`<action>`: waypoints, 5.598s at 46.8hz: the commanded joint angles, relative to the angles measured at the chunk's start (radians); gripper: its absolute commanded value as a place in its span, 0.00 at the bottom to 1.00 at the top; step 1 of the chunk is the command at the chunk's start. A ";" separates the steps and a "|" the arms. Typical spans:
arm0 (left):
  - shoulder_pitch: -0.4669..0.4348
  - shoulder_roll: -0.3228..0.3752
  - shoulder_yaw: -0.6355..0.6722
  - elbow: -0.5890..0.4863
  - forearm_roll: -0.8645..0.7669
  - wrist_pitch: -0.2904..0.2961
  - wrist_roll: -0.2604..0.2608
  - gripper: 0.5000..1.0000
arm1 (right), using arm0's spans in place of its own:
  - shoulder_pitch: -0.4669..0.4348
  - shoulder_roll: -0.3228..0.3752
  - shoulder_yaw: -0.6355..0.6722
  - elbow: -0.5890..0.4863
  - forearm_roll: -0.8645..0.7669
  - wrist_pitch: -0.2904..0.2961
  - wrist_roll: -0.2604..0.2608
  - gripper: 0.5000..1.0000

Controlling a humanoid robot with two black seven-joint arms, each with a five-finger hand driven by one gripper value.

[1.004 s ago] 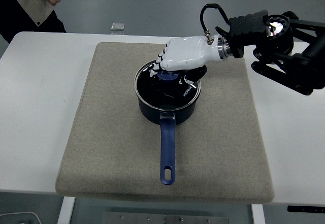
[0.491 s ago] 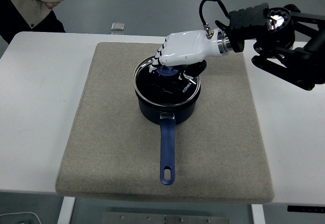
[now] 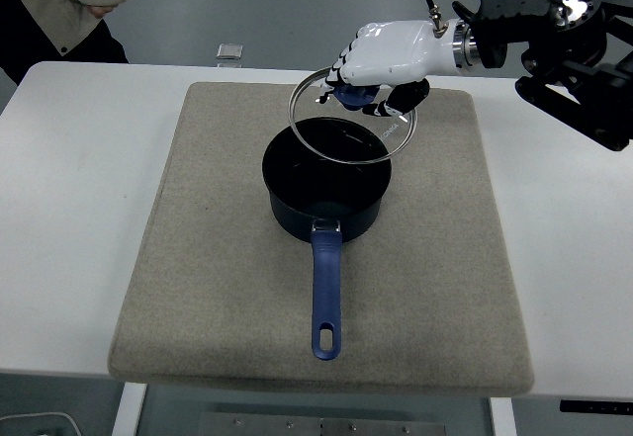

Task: Lift the pot lid and place it to the right of the pot.

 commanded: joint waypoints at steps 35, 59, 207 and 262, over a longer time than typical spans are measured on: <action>0.000 0.000 0.000 0.000 0.000 0.000 0.000 1.00 | -0.011 -0.008 -0.013 -0.252 0.019 -0.003 0.000 0.00; 0.000 0.000 0.000 0.000 0.000 0.000 0.000 1.00 | -0.045 -0.050 -0.060 -0.375 0.022 -0.009 0.000 0.00; 0.000 0.000 0.000 0.000 0.000 0.000 0.000 1.00 | -0.200 -0.202 -0.276 -0.065 0.318 -0.168 0.000 0.00; 0.000 0.000 0.000 0.000 0.000 0.000 0.000 1.00 | -0.200 -0.200 -0.273 -0.056 0.333 -0.165 0.000 0.00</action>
